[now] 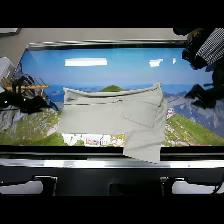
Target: Fold the clothes and pants, and hang the long-sleeved shirts on hangers.
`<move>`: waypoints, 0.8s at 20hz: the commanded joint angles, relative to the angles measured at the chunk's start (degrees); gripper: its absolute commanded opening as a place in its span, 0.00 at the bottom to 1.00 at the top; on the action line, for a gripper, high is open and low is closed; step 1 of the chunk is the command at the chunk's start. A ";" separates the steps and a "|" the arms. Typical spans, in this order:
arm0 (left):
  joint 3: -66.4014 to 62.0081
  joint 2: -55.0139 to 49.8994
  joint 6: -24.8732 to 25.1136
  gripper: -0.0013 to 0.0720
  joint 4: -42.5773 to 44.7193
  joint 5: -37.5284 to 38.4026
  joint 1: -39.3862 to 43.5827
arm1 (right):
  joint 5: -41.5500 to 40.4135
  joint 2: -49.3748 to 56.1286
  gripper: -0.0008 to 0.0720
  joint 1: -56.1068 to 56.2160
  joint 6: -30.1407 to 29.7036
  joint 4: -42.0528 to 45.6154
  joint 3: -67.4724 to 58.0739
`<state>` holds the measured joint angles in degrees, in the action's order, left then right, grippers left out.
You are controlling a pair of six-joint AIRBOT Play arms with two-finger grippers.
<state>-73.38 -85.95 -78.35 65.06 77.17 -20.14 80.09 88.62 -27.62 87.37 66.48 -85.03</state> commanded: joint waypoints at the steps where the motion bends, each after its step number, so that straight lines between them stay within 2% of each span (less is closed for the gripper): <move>1: 10.08 -0.31 4.57 0.71 -4.48 6.25 -8.00 | 15.37 -0.59 0.74 -4.44 -1.05 2.99 4.81; 3: 15.87 -0.48 8.46 0.60 -7.37 2.51 -8.31 | 15.30 -0.59 0.75 -3.45 -1.05 2.84 7.34; 5: 18.91 -2.05 11.41 0.60 -9.31 0.92 -7.34 | 14.43 -0.59 0.75 -2.69 -1.05 2.99 7.91; 10: 19.39 -7.91 14.97 0.58 -16.74 -0.35 -4.96 | 14.51 -0.66 0.75 -1.07 -1.07 2.29 7.89; 11: 19.39 -8.15 15.41 0.50 -17.75 -0.90 -4.31 | 14.56 -0.63 0.75 -1.07 -1.09 2.36 7.89; 12: 19.41 -8.24 15.34 0.50 -17.75 -1.75 -3.52 | 14.53 -0.63 0.75 -1.07 -1.07 2.34 7.89; 14: 19.41 -8.22 15.37 0.26 -17.70 -2.16 -1.95 | 14.53 -0.63 0.75 -1.07 -1.07 2.43 7.89; 15: 19.39 -8.17 15.32 0.10 -17.70 -2.19 -1.44 | 14.53 -0.63 0.75 -1.05 -1.07 3.08 7.93; 16: 19.39 -7.96 15.34 0.05 -17.73 -2.25 -1.18 | 14.58 -0.63 0.75 -1.05 -1.36 4.31 8.13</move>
<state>-54.17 -93.69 -63.68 48.73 75.66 -22.74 94.45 88.03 -28.75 86.30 69.28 -77.12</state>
